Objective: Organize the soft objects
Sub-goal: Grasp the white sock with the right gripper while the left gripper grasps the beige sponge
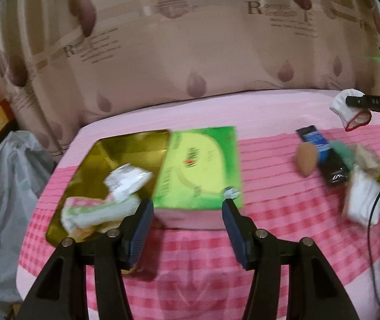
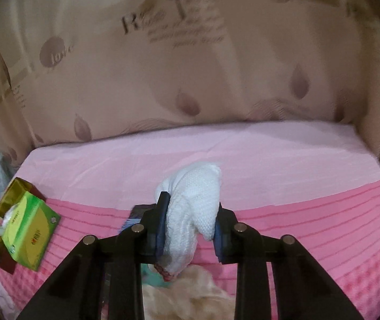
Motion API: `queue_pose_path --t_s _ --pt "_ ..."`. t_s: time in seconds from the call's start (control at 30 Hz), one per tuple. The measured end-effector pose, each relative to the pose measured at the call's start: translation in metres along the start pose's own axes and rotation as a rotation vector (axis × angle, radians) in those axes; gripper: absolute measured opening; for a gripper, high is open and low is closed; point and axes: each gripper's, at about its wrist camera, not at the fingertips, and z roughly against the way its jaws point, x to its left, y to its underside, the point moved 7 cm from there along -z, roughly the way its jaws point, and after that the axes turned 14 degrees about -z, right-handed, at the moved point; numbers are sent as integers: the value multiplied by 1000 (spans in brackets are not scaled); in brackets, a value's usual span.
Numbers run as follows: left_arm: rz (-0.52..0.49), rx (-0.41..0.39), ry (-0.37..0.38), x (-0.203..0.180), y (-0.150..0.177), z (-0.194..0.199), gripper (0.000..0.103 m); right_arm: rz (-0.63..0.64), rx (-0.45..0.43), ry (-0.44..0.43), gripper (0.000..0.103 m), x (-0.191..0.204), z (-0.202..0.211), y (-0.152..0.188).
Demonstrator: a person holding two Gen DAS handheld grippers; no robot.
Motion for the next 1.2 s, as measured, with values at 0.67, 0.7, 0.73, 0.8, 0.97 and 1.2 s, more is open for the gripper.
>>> queue_pose_path --t_s 0.67,0.7,0.73,0.8,0.97,1.2 --pt "-13 106 251 -97 -69 -51 59 -131 66 115 26 -114 -12 59" --pt "-5 115 264 -99 -69 -56 59 -134 62 109 26 -113 -12 58" --pt "0 120 277 -102 -71 -61 59 -134 66 109 26 -113 -13 58" --pt "-12 126 298 -109 -75 -69 59 -135 73 109 27 -112 -12 59" --pt "-47 158 299 -124 -83 -91 59 -154 88 91 28 -114 -11 60" --pt "-58 198 304 -134 -92 -120 59 -159 103 88 30 -115 -16 62"
